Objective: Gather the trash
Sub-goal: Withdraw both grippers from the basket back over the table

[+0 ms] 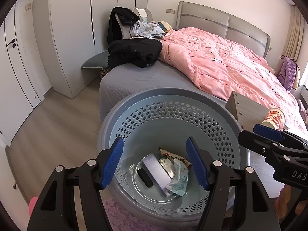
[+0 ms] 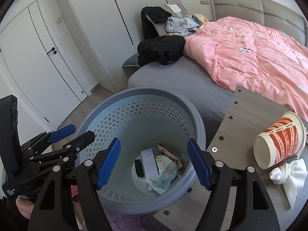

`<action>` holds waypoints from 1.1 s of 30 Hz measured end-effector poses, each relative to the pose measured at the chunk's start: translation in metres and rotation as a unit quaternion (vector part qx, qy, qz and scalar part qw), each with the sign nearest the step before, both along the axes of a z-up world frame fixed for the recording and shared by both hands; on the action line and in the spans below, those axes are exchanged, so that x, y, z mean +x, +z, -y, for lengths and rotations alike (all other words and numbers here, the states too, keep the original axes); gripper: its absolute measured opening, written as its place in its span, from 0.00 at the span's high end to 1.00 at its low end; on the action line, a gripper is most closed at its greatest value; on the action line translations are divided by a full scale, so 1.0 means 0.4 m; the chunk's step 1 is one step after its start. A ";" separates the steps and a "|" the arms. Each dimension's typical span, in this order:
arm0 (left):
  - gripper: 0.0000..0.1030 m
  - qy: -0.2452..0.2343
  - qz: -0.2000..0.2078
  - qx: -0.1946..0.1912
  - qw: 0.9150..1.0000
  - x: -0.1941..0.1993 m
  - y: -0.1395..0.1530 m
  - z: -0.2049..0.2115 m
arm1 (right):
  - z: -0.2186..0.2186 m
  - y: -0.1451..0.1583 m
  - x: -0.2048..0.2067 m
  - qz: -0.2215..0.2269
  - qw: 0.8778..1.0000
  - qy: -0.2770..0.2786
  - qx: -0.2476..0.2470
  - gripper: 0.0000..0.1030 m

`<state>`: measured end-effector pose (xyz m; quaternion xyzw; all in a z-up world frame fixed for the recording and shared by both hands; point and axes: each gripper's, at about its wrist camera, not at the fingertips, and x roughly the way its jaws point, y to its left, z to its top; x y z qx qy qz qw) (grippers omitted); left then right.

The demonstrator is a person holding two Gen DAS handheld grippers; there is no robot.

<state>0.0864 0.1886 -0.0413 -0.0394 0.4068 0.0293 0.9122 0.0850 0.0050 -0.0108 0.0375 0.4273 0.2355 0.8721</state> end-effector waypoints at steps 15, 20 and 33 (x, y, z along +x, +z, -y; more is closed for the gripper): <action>0.37 -0.040 0.005 -0.005 0.999 -0.017 0.020 0.083 | 0.127 0.025 -0.071 0.009 0.998 -0.056 0.007 0.31; 0.37 -0.059 0.008 -0.008 0.998 -0.026 0.028 0.128 | 0.187 0.028 -0.094 0.011 0.996 -0.083 0.005 0.29; 0.37 -0.113 0.011 -0.008 0.993 -0.035 0.046 0.271 | 0.349 0.032 -0.165 0.019 0.988 -0.150 0.010 0.29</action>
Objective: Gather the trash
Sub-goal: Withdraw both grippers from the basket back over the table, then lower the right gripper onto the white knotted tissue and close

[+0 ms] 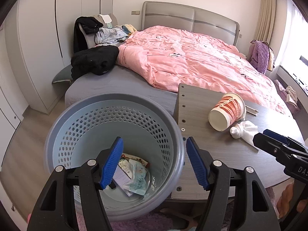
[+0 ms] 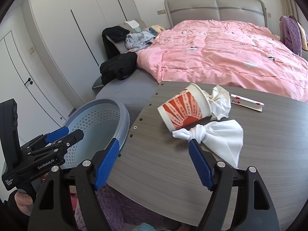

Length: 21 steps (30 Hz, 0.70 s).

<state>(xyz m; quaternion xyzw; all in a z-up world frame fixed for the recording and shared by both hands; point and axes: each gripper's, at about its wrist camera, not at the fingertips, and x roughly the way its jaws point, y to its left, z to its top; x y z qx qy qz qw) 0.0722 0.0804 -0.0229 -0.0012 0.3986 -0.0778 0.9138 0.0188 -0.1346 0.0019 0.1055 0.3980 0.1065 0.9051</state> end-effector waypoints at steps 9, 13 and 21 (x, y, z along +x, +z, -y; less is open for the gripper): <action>0.37 -0.032 -0.004 0.001 0.999 -0.009 0.003 0.106 | 0.107 -0.006 -0.047 0.002 0.999 -0.036 0.008 0.29; 0.37 -0.044 -0.005 0.006 0.999 -0.017 0.003 0.148 | 0.147 -0.009 -0.067 0.005 0.999 -0.050 0.008 0.29; 0.35 -0.062 -0.008 0.018 0.998 -0.028 -0.003 0.211 | 0.215 -0.020 -0.084 0.007 0.997 -0.071 0.016 0.28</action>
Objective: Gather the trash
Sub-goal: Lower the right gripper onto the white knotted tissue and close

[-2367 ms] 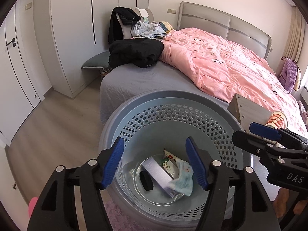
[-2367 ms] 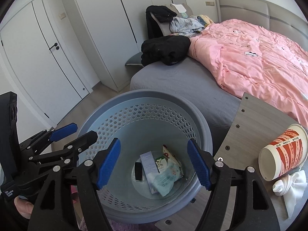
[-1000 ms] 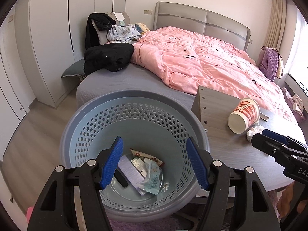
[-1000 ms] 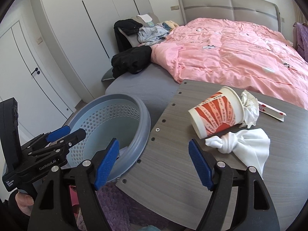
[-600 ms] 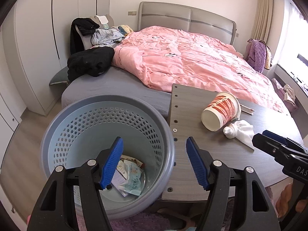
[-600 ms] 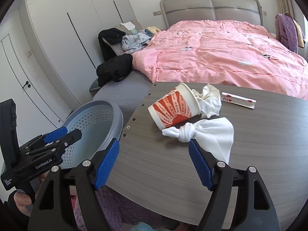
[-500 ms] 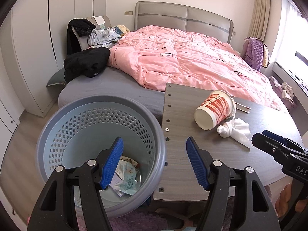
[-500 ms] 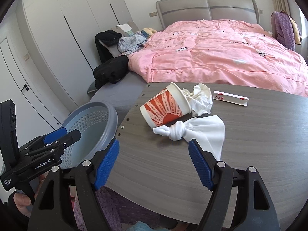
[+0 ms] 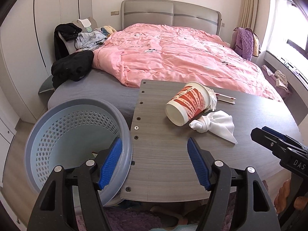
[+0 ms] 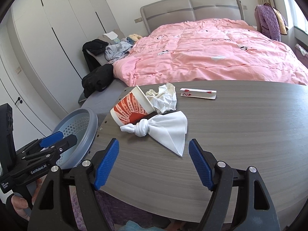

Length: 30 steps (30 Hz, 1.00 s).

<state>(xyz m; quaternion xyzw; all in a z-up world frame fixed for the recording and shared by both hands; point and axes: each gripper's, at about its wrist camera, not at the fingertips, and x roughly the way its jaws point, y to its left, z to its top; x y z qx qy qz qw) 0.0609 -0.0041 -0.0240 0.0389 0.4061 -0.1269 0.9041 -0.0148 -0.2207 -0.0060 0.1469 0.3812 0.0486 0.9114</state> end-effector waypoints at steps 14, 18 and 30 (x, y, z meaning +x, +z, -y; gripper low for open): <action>0.33 -0.008 0.002 0.006 1.000 0.028 0.016 0.050 | 0.058 -0.017 0.023 -0.008 1.000 -0.008 0.007 0.27; 0.33 -0.006 0.001 0.006 1.000 0.038 0.022 0.057 | 0.063 -0.015 0.029 -0.008 1.000 -0.008 0.008 0.27; 0.33 -0.007 0.004 0.002 1.000 0.070 0.046 0.067 | 0.070 -0.011 0.079 -0.021 1.000 -0.001 0.002 0.27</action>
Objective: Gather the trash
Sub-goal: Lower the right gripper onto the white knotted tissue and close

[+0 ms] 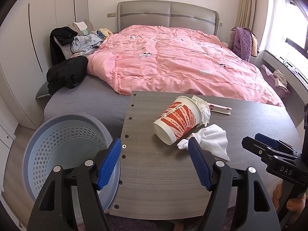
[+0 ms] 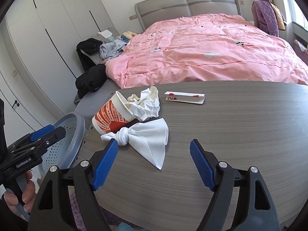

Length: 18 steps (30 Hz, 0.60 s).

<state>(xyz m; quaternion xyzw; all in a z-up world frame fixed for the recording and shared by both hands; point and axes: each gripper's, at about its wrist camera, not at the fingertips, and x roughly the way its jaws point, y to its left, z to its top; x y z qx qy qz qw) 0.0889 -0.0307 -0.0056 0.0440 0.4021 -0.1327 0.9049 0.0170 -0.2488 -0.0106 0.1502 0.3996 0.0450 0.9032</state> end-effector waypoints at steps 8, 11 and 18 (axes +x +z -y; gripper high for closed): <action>0.33 0.002 0.004 -0.003 1.000 0.031 0.018 -0.007 | -0.018 0.007 0.035 -0.005 1.000 0.011 -0.004 0.27; 0.33 0.004 0.004 -0.006 1.000 0.041 0.020 -0.013 | -0.024 0.007 0.045 -0.008 1.000 0.013 -0.006 0.27; 0.33 0.013 0.002 -0.012 1.000 0.059 0.016 -0.039 | -0.041 0.004 0.064 -0.012 1.000 0.021 -0.011 0.26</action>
